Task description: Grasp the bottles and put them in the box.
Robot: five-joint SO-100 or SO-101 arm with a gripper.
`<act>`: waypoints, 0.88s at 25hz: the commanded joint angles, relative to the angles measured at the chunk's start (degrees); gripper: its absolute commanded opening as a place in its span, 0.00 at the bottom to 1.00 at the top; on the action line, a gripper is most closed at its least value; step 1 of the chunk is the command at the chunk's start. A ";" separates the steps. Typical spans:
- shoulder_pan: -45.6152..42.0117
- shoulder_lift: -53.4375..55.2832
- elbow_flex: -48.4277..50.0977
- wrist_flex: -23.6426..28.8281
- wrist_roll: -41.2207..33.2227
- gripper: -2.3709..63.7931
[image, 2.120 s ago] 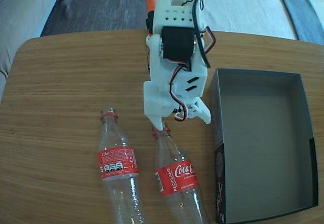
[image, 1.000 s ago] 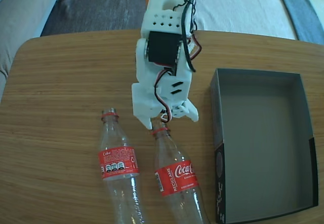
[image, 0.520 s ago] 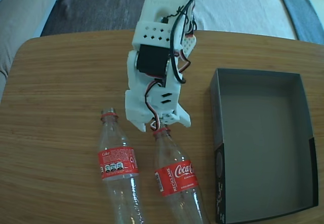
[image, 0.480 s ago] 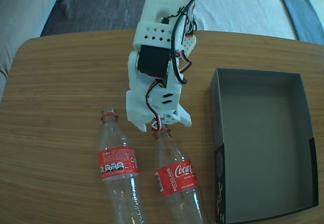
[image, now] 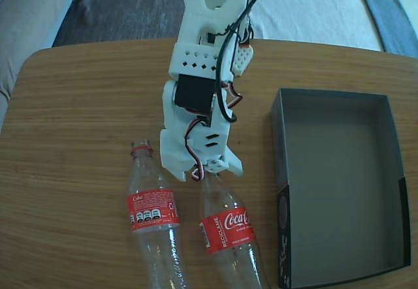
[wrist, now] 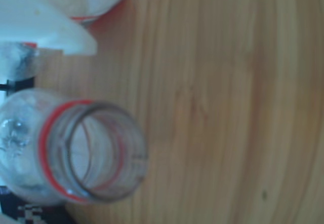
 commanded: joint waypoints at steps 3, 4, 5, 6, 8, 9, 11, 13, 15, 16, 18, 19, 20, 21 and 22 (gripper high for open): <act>-0.44 -0.88 -3.25 -1.93 -0.26 0.79; -0.44 -0.97 -3.08 -2.37 -0.26 0.79; -0.44 -0.97 -2.72 -2.72 -0.26 0.79; -0.44 -0.97 -2.46 -3.08 -0.26 0.79; -0.44 -1.05 -2.29 -3.16 -0.26 0.79; -0.44 -1.05 -2.20 -3.16 -0.26 0.79; -0.44 -1.05 -1.58 -3.34 -0.26 0.79; -0.44 -1.05 -0.53 -4.31 -0.26 0.79; -0.44 -1.05 0.00 -4.39 -0.26 0.79; -0.44 -1.05 0.26 -4.39 -0.26 0.79; -0.44 -1.05 0.70 -5.01 -0.26 0.79; -0.44 -1.05 0.70 -5.10 -0.26 0.79; -0.44 -1.05 0.70 -5.10 -0.26 0.79; -0.44 -1.05 0.70 -5.10 -0.26 0.79; -0.44 -1.05 0.70 -5.10 -0.26 0.79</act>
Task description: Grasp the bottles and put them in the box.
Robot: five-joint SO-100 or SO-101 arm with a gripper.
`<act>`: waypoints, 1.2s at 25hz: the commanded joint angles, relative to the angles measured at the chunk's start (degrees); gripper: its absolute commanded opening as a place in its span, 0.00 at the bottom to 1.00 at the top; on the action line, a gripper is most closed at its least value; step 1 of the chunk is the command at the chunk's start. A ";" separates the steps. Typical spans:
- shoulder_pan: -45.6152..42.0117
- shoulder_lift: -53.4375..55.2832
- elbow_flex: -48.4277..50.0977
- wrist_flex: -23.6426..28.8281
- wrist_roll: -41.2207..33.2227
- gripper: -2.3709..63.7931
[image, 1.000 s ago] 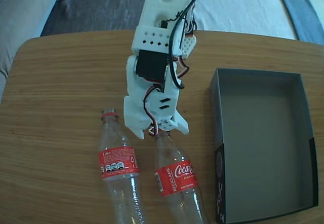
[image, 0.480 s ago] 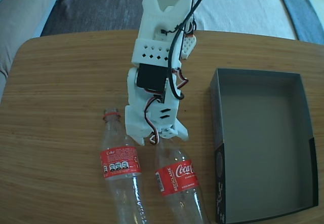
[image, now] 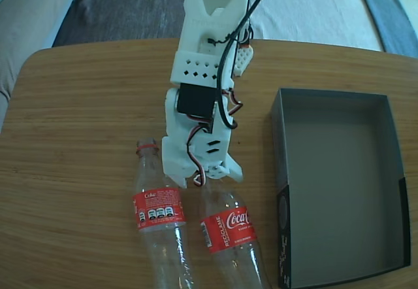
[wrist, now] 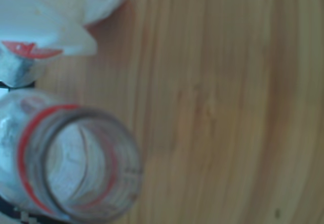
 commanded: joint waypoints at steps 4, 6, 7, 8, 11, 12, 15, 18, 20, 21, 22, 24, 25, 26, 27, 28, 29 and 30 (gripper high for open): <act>-0.18 1.23 0.97 -0.26 -0.26 0.79; -0.18 1.58 1.93 -0.26 -0.18 0.74; -0.26 1.67 2.20 -0.26 -0.18 0.69; -0.35 1.67 2.46 -0.26 0.00 0.63; -1.41 1.76 3.08 -0.18 0.53 0.44; -1.41 1.85 3.08 -0.09 0.53 0.39; -1.49 1.85 2.99 0.09 0.53 0.25; -1.41 1.85 2.55 0.09 0.53 0.17; -1.41 1.85 2.46 0.09 0.53 0.16; -1.41 1.85 2.46 0.18 0.53 0.16; -1.41 1.85 2.46 0.18 0.53 0.16; -1.41 1.85 2.64 0.26 0.09 0.16; -1.41 1.85 2.64 0.35 0.09 0.16; -1.41 1.85 2.55 0.44 0.26 0.16; -1.41 1.85 2.20 0.44 0.53 0.16; -1.41 1.93 2.02 0.44 0.53 0.16; -1.41 2.02 1.85 0.44 0.53 0.16; -1.41 2.02 1.49 0.53 0.53 0.15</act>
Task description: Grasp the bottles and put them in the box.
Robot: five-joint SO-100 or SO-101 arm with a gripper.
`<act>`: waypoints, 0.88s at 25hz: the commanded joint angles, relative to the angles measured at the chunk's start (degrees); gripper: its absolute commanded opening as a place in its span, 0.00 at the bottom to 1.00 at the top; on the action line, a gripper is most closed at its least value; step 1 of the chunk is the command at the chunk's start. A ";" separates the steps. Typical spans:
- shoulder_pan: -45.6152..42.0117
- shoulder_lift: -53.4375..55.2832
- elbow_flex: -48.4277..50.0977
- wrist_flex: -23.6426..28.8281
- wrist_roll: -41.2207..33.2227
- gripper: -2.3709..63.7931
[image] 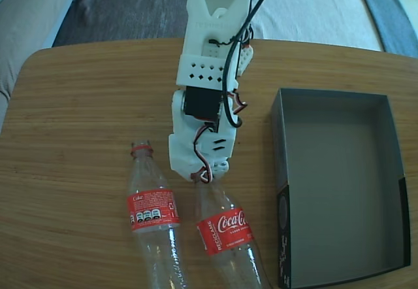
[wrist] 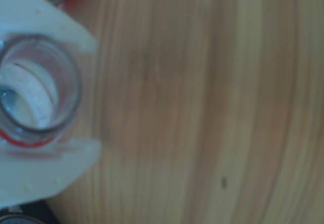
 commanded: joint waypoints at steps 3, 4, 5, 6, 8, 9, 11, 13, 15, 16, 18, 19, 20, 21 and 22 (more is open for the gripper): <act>-0.35 2.02 -3.52 0.26 0.09 0.07; -0.44 2.02 -4.22 0.26 0.09 0.03; -0.44 2.02 -4.83 0.26 0.09 0.03; -0.35 2.02 -5.19 0.26 0.09 0.03; -0.26 2.81 -5.19 0.26 0.18 0.03; -0.44 3.69 -4.75 0.26 0.18 0.03; -0.53 5.62 -4.22 0.26 0.18 0.03; -0.53 7.21 -4.13 0.26 0.18 0.03; -0.53 8.61 -4.22 0.35 0.18 0.03; -0.53 9.40 -4.39 0.35 0.18 0.03; -0.53 11.07 -4.39 0.44 0.18 0.03; -0.53 11.87 -4.83 1.41 0.18 0.03; -0.53 12.57 -5.36 3.16 0.18 0.03; -0.53 13.36 -6.24 5.10 0.18 0.03; -0.53 14.06 -7.21 7.47 0.18 0.03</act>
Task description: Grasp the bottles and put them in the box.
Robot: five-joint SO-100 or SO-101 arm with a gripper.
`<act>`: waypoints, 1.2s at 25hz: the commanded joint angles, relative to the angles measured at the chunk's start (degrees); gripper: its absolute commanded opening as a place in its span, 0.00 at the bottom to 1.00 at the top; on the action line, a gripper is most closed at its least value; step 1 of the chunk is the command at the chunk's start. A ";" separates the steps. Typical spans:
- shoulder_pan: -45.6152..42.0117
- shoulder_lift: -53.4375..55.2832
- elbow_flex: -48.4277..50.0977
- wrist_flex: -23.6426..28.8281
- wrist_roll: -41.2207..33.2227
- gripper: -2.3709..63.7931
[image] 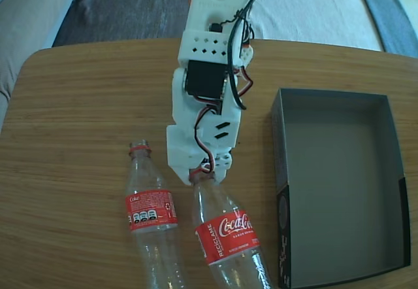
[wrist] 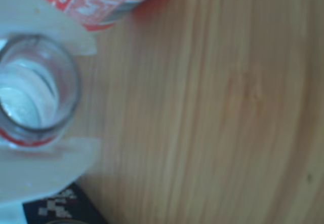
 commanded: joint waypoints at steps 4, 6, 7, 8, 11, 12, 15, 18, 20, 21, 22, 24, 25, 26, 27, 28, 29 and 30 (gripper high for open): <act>-0.09 6.50 -10.11 13.80 0.26 0.03; -0.09 7.03 -13.45 18.46 0.26 0.03; -0.09 7.29 -15.21 20.57 0.26 0.03; -0.09 7.38 -17.14 22.41 0.26 0.03; -0.09 7.47 -23.20 27.86 0.35 0.03; -0.09 7.47 -25.05 29.71 0.44 0.03; -1.05 7.47 -30.32 34.80 6.15 0.03; -3.34 7.47 -35.16 40.52 12.13 0.03; -4.83 7.56 -37.53 45.35 14.50 0.03; -5.98 7.65 -38.58 47.81 15.64 0.03; -7.29 8.17 -39.37 49.83 16.96 0.03; -9.76 10.99 -39.11 50.01 20.21 0.03; -10.81 12.48 -39.02 50.01 21.53 0.03; -11.95 13.62 -38.85 50.01 22.68 0.03; -13.01 14.94 -38.23 50.01 23.47 0.03; -14.06 16.08 -37.53 50.01 24.17 0.03; -15.12 17.23 -36.91 50.01 25.14 0.03; -16.17 18.37 -36.30 50.01 26.28 0.03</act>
